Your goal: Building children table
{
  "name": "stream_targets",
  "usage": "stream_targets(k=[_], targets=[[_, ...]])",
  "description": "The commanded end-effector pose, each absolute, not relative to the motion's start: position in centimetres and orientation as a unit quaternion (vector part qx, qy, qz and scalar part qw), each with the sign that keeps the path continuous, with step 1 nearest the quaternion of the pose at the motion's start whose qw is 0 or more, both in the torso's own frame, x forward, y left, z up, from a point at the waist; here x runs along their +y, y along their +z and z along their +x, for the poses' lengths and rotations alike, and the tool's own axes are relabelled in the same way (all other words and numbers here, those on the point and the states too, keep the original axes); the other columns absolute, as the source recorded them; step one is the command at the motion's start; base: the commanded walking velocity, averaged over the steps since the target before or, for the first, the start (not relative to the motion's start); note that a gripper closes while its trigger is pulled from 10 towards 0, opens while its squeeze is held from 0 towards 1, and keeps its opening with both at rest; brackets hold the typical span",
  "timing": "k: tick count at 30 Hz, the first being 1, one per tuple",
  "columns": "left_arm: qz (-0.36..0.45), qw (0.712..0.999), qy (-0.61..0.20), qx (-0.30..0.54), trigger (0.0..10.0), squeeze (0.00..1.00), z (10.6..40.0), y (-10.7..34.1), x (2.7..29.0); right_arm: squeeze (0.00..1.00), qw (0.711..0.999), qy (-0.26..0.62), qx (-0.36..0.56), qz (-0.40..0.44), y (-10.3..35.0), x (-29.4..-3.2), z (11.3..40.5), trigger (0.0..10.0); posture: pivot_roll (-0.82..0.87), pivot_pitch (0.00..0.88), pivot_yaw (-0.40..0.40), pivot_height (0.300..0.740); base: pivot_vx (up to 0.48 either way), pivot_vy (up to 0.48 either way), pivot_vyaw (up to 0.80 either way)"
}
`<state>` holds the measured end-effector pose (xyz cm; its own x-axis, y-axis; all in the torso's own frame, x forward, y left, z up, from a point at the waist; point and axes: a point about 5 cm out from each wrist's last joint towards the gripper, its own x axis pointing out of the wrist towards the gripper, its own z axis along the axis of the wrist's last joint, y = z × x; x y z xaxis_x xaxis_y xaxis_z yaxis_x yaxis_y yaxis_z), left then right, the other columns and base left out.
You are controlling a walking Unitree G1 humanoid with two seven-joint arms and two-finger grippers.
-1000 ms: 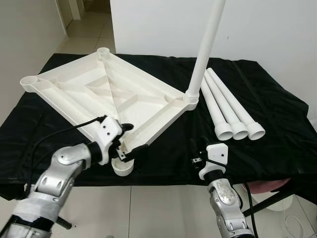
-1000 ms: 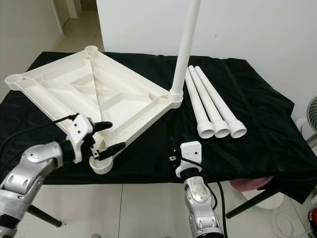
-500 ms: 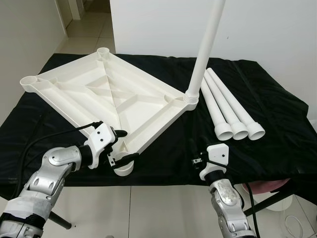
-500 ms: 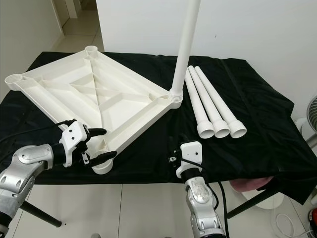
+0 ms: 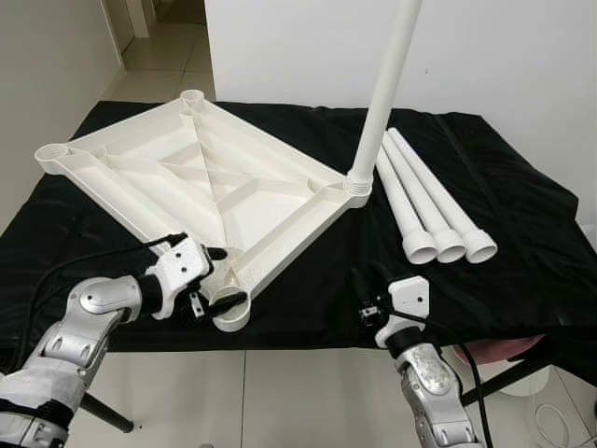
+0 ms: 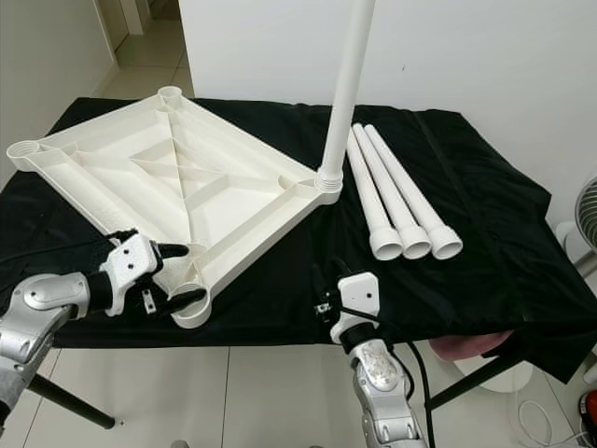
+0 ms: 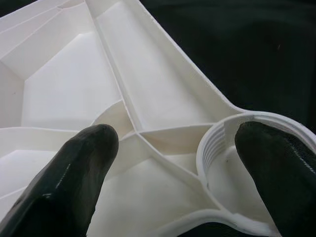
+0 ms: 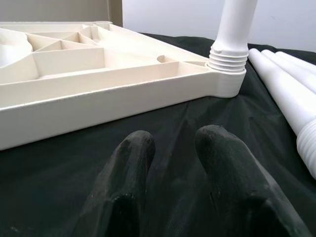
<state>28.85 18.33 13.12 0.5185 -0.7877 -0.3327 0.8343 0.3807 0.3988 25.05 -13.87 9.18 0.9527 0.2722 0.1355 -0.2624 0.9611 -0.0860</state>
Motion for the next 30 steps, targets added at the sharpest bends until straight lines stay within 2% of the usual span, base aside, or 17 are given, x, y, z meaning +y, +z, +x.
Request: stream_targets(k=[1, 8, 14, 18, 22, 24, 30], targets=[[0.276, 0.822, -0.496, 0.049, 10.0, 0.00, 28.8, 12.8, 18.1, 0.00, 0.988, 0.137, -0.069, -0.034, 9.1, -14.0, 24.9, 10.0, -0.06, 0.000, -0.028, 0.740, 0.000, 0.000, 0.00], [0.305, 0.803, -0.511, 0.039, 10.0, 0.00, 28.5, 11.8, 16.3, 0.00, 0.987, 0.141, -0.065, -0.037, 9.1, -14.2, 24.7, 10.0, -0.07, 0.000, -0.028, 0.740, 0.000, 0.000, 0.00], [0.297, 0.801, -0.520, 0.029, 10.0, 0.00, 28.4, 11.5, 14.8, 0.00, 0.987, 0.141, -0.064, -0.037, 9.2, -14.2, 24.7, 10.0, -0.08, 0.000, -0.027, 0.740, 0.000, 0.000, 0.00], [0.279, 0.805, -0.524, 0.005, 10.0, 0.00, 28.7, 11.5, 12.1, 0.00, 0.987, 0.142, -0.062, -0.036, 9.1, -14.1, 24.6, 10.0, -0.09, 0.000, -0.022, 0.740, 0.000, 0.000, 0.00], [0.274, 0.808, -0.522, -0.003, 10.0, 0.00, 29.0, 11.5, 11.2, 0.00, 0.987, 0.142, -0.062, -0.037, 9.1, -14.1, 24.6, 10.0, -0.09, 0.000, -0.023, 0.740, 0.000, 0.000, 0.00], [0.256, 0.825, -0.504, -0.020, 10.0, 0.00, 29.9, 12.0, 9.2, 0.00, 0.988, 0.141, -0.060, -0.036, 9.0, -13.9, 24.4, 10.0, -0.10, 0.000, -0.016, 0.740, 0.000, 0.000, 0.00], [0.245, 0.840, -0.483, -0.034, 10.0, 0.00, 30.7, 12.8, 8.7, 0.00, 0.988, 0.140, -0.058, -0.035, 9.0, -13.8, 24.2, 10.0, -0.11, 0.000, -0.017, 0.740, 0.000, 0.000, 0.00]])
